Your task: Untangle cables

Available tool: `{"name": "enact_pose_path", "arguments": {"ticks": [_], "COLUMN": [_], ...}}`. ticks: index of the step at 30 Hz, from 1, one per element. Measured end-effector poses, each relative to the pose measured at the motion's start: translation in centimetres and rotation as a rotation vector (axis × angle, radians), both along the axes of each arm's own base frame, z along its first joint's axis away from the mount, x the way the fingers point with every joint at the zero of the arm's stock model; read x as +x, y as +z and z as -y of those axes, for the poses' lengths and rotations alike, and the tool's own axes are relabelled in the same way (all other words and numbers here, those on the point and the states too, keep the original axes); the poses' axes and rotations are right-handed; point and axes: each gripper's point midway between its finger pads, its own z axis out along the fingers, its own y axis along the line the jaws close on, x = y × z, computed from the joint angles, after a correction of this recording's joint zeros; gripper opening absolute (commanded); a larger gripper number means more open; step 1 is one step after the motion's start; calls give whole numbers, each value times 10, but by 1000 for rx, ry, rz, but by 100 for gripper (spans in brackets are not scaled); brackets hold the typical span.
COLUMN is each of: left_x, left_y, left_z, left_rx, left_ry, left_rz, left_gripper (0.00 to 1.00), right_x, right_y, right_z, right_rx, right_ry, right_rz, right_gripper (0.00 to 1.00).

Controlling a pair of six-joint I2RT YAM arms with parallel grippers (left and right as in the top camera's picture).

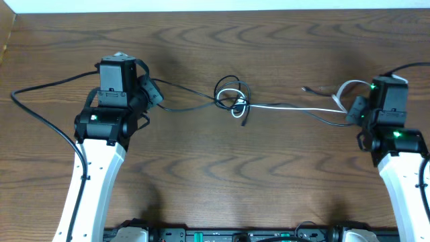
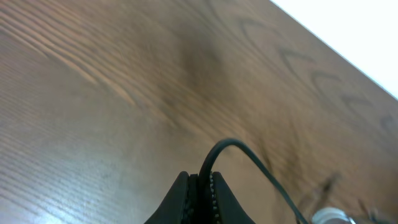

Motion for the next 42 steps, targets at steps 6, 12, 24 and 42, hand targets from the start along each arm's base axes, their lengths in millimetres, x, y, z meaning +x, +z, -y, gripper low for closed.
{"name": "enact_pose_path", "arguments": {"ticks": [6,12,24,42], "left_x": [3,-3,-34,29], "left_y": [4,-3,-44,-125], "left_z": [-15,0,80,77], "left_rx": [47,-70,-129,-37], "left_ry": [77,90,-362,-325], "left_rz": [21,-17,-231,-286], "left_gripper": [7,8,62,62], "right_x": [-15,1,10,-4], "right_y": [-2,-2,6,-5], "right_z": [34,10,-90,-97], "right_rx": [-17,121,433,463], "right_ry": [-137,-37,473,499], "right_rz": [-19,40,69,-3], "right_gripper": [1,15,67,66]}}
